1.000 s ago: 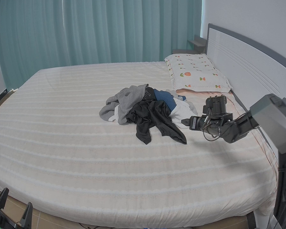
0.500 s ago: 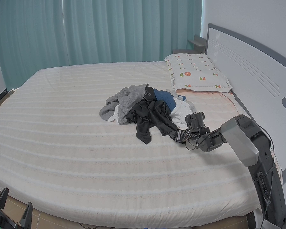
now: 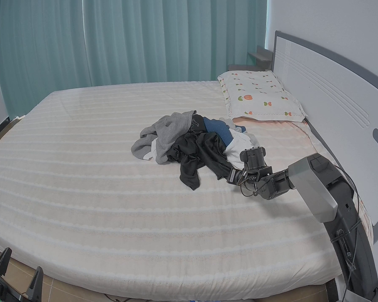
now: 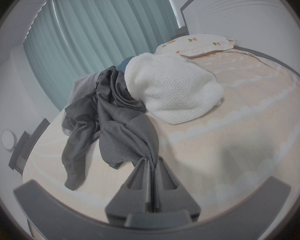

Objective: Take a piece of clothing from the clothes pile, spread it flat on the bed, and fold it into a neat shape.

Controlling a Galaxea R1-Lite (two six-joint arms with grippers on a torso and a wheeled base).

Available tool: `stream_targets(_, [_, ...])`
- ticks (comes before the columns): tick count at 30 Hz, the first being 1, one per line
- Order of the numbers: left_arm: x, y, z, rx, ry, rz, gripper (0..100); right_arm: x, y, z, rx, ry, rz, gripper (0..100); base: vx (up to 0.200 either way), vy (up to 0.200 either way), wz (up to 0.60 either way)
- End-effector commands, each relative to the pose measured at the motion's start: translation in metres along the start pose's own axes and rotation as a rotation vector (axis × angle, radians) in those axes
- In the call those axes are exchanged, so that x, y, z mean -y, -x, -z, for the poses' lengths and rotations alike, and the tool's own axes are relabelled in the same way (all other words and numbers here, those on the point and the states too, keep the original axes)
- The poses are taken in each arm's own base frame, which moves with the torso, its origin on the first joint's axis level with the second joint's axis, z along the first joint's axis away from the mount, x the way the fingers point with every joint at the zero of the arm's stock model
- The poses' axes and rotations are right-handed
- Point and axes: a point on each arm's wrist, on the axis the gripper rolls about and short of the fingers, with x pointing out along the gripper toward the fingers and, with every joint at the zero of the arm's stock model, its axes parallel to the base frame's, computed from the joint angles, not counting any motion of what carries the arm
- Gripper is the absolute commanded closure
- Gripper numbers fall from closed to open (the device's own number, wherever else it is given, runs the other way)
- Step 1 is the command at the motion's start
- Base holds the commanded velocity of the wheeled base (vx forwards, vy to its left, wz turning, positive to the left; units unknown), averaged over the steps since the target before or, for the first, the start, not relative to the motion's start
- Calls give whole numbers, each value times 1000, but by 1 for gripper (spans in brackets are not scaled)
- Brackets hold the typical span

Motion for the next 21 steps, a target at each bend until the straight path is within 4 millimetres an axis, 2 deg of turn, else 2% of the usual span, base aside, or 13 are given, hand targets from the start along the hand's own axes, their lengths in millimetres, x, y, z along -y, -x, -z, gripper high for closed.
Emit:
stream_targets(1, [0, 0, 4, 3, 1, -1, 0, -10, 46, -16, -39, -65, -43, 100, 0, 0, 0])
stream_targets(5, [0, 0, 4, 3, -1, -1, 0, -11, 91, -25, -81, -104, -113, 100, 0, 0, 0])
stream_targets(6, [0, 0, 4, 3, -1, -1, 0, -11, 91, -25, -81, -104, -113, 100, 0, 0, 0])
stream_targets(7, [0, 0, 4, 3, -1, -1, 0, -10, 120, -30, -92, -135, -171, 100, 0, 0, 0])
stream_targets(8, [0, 0, 4, 3, -1, -1, 0, -9, 128, -31, -87, -141, -186, 100, 0, 0, 0])
stream_targets(11, [0, 0, 5, 1, 1, -1, 0, -9, 167, -32, -57, -157, -246, 100, 0, 0, 0])
stream_targets(13, [0, 0, 4, 3, 1, -1, 0, -10, 183, -29, -46, -158, -278, 100, 0, 0, 0])
stream_targets(14, [0, 0, 4, 3, 1, -1, 0, -9, 198, -23, -32, -156, -307, 100, 0, 0, 0])
stream_targets(21, [0, 0, 4, 3, 1, -1, 0, -3, 263, 21, 144, -123, -499, 100, 0, 0, 0])
